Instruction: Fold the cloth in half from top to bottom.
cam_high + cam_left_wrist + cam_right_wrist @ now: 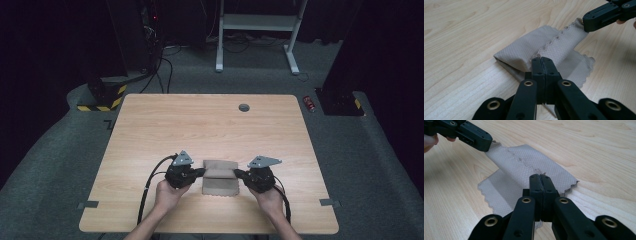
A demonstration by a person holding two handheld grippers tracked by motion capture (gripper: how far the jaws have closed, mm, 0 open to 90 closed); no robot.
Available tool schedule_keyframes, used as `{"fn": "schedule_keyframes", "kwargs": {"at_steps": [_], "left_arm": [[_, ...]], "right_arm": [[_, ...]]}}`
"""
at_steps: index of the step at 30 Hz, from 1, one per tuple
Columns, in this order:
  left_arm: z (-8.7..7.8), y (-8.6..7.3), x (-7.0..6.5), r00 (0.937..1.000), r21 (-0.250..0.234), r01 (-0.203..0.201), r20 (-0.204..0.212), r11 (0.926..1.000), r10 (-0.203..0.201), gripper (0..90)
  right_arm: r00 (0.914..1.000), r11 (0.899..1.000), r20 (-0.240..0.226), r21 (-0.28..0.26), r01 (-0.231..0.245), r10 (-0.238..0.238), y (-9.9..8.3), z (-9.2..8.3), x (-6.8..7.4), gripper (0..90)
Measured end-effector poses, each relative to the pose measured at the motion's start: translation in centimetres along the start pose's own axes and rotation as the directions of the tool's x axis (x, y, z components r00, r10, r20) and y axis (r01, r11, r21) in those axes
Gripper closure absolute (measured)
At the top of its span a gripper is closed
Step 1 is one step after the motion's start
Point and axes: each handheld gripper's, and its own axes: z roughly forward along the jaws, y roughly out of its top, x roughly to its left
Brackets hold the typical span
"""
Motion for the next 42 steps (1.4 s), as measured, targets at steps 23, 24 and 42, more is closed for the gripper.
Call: {"fn": "schedule_keyframes", "kwargs": {"at_steps": [23,24,42], "left_arm": [[1.5,-2.2,-1.3,0.9997,0.071,0.007,-0.022,0.9975,-0.005,88.8],[1.5,-2.3,-1.2,0.9997,0.075,-0.001,-0.022,0.9972,0.002,88.8],[-0.1,-2.9,-0.3,0.9957,0.009,0.093,-0.003,0.9956,-0.093,74.3]], "right_arm": [[0.9999,0.998,0.009,0.066,-0.006,0.005,-3.1,1.3,0.8,89.2],[0.9999,0.998,0.008,0.069,-0.011,0.011,-3.3,1.3,0.8,89.2],[0.9979,0.998,-0.006,0.026,-0.064,0.064,-3.1,0.0,0.5,77.0]]}}
